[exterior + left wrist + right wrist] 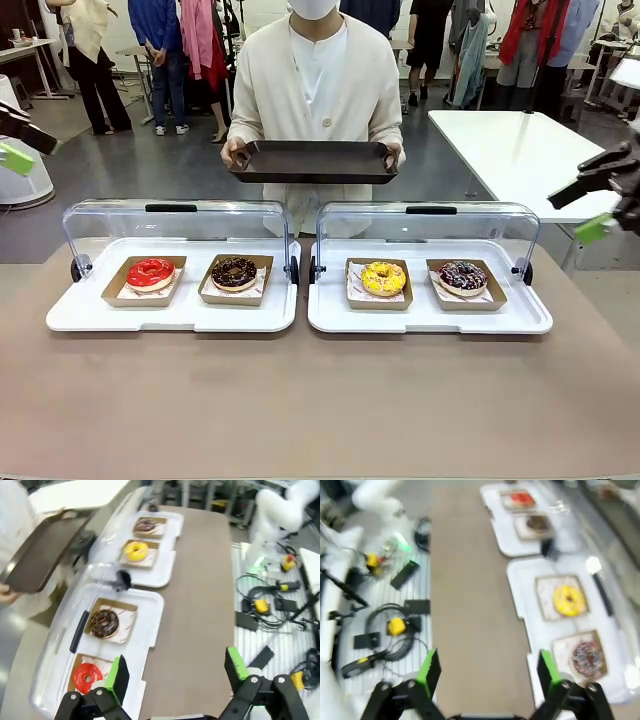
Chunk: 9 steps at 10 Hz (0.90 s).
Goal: Provide the desired donut to the person.
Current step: Pick up and lift the Paper togo box containing the Donut pointed at by the person.
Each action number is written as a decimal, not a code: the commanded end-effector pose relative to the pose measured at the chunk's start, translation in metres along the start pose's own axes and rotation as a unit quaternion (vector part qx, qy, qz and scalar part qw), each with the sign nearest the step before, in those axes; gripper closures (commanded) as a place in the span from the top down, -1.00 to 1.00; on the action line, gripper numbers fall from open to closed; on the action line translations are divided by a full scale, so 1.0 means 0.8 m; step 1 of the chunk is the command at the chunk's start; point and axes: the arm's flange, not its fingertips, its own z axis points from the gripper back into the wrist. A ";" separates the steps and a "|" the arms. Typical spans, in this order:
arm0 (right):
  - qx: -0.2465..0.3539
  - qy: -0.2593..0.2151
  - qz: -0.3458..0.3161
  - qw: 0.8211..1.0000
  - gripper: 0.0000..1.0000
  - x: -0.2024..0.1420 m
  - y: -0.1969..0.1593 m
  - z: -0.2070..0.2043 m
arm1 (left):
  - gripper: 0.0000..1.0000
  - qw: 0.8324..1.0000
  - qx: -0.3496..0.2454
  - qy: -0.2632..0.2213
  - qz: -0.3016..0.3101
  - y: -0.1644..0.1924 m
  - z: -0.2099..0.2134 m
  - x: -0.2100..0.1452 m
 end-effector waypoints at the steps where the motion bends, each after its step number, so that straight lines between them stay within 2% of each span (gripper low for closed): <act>1: 0.078 -0.084 0.010 0.993 1.00 -0.048 -0.032 0.018 | 1.00 0.999 -0.024 -0.014 -0.021 0.030 0.030 -0.026; 2: 0.086 -0.126 0.021 0.988 1.00 -0.073 -0.034 0.028 | 1.00 0.999 -0.010 -0.033 -0.029 0.033 0.043 -0.048; 4: 0.078 -0.172 0.027 0.982 1.00 -0.100 -0.029 0.044 | 1.00 0.998 0.020 -0.050 -0.020 0.041 0.059 -0.083; 6: 0.066 -0.182 0.017 0.981 1.00 -0.113 -0.021 0.060 | 1.00 0.997 0.053 -0.058 -0.010 0.039 0.069 -0.107; 9: 0.053 -0.177 -0.057 0.981 1.00 -0.132 -0.014 0.070 | 1.00 0.994 0.090 -0.063 0.004 0.031 0.089 -0.130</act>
